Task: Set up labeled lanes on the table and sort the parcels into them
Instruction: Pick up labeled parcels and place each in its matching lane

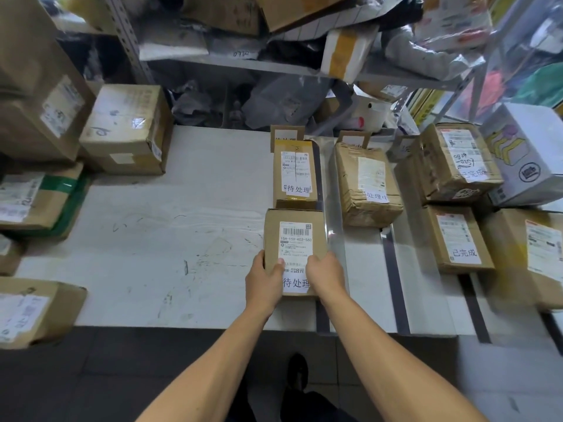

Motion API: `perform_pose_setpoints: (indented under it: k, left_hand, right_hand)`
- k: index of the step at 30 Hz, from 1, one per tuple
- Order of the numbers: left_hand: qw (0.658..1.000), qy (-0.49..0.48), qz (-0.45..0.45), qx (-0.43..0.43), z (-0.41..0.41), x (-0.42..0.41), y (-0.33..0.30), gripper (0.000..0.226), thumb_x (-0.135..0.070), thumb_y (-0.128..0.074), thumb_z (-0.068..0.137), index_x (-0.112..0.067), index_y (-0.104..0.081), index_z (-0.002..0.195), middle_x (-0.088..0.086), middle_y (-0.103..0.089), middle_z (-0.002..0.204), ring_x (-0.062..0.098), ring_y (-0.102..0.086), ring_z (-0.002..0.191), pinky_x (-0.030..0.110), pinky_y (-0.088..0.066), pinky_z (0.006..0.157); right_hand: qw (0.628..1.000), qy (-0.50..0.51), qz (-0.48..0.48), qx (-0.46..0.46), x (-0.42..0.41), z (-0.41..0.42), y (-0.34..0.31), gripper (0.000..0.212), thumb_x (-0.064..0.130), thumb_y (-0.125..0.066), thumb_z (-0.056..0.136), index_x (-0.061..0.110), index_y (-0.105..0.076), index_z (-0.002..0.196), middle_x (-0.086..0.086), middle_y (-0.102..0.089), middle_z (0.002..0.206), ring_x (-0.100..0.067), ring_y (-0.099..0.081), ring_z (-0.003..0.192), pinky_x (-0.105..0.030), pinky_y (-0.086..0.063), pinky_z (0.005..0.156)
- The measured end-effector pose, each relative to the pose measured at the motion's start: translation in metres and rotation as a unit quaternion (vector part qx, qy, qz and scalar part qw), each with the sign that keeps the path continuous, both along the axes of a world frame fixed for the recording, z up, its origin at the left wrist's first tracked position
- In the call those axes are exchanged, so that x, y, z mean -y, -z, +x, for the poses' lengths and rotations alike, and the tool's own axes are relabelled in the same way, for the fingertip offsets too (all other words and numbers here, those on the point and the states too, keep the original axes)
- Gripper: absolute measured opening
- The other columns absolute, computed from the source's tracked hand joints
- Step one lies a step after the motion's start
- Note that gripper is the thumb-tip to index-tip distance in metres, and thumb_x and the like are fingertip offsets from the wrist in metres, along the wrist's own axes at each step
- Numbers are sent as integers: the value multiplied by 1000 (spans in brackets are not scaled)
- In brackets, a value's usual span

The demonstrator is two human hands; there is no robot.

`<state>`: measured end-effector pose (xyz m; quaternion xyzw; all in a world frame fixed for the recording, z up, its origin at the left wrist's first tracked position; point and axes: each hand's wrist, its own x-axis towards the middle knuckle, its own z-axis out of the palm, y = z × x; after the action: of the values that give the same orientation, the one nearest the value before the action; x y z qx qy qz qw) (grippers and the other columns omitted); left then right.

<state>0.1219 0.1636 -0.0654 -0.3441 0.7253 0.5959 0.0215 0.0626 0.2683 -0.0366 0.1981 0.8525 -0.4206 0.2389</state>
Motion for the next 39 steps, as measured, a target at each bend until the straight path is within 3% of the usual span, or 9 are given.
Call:
perform_pose_setpoints:
  k: [3,7,9,11,14,16,27,35,39]
  left_hand:
    - [1000,0,3,9,-1,-2,1,40,-32,-52,99,-23,-46,137,-2,-63,123,13,-62,101,25,-51,78]
    - [999,16,7,29,-3,6,3,44,-34,-54,97,-24,-42,138,-8,-63,117,2,-62,91,14,-45,64]
    - [999,31,3,36,-4,9,1,46,-36,-55,96,-24,-41,139,-7,-63,122,-2,-60,87,11,-44,62]
    - [999,34,-3,37,-6,14,-4,52,-38,-54,97,-23,-38,144,-2,-58,136,5,-61,98,18,-48,76]
    - [998,28,-55,31,-9,28,-18,59,-41,-50,99,-22,-31,151,1,-43,151,19,-47,132,28,-40,97]
    - [996,7,-86,11,-8,47,-30,56,-39,-49,100,-21,-33,150,1,-40,153,19,-40,138,31,-35,106]
    - [974,-150,-164,-48,-10,223,-98,44,-34,-49,102,-20,-42,143,2,-47,148,19,-45,134,27,-37,97]
    - [975,-155,-153,-50,-42,361,-83,49,-33,-48,101,-21,-39,148,2,-47,149,18,-44,135,30,-36,102]
    - [978,-153,-137,-43,-74,412,-67,55,-34,-46,102,-20,-33,153,5,-40,155,22,-37,141,34,-32,109]
  right_hand:
    - [1000,-2,24,-2,4,-3,0,34,17,-41,99,2,-43,129,-11,-65,114,-20,-62,73,-24,-42,47]
    - [999,-27,35,-21,5,-1,-4,49,15,-43,99,6,-30,145,-8,-55,125,-20,-63,86,-24,-47,50]
    - [996,-45,33,-69,11,1,-11,60,12,-45,97,10,-20,152,-9,-43,145,-30,-54,122,-38,-57,80]
    - [986,-87,44,-134,20,1,-19,59,13,-47,98,11,-22,152,-9,-29,157,-30,-30,144,-48,-38,112]
    - [971,-153,15,-185,37,-3,-33,58,21,-44,102,15,-21,155,-3,-22,163,-21,-17,150,-43,-22,122]
    - [963,-192,-25,-188,57,-8,-42,59,24,-44,103,20,-20,157,1,-22,164,-20,-20,150,-39,-22,122]
    - [907,-343,-79,-230,238,-34,-79,54,31,-48,101,17,-34,151,-4,-41,155,-22,-43,139,-43,-40,113]
    - [942,-289,-95,-141,352,-85,-60,57,42,-50,100,18,-35,150,-4,-47,149,-24,-52,126,-30,-41,88]
    - [960,-245,-100,-91,391,-119,-40,65,48,-49,99,17,-30,152,-6,-47,149,-27,-50,127,-33,-41,91]
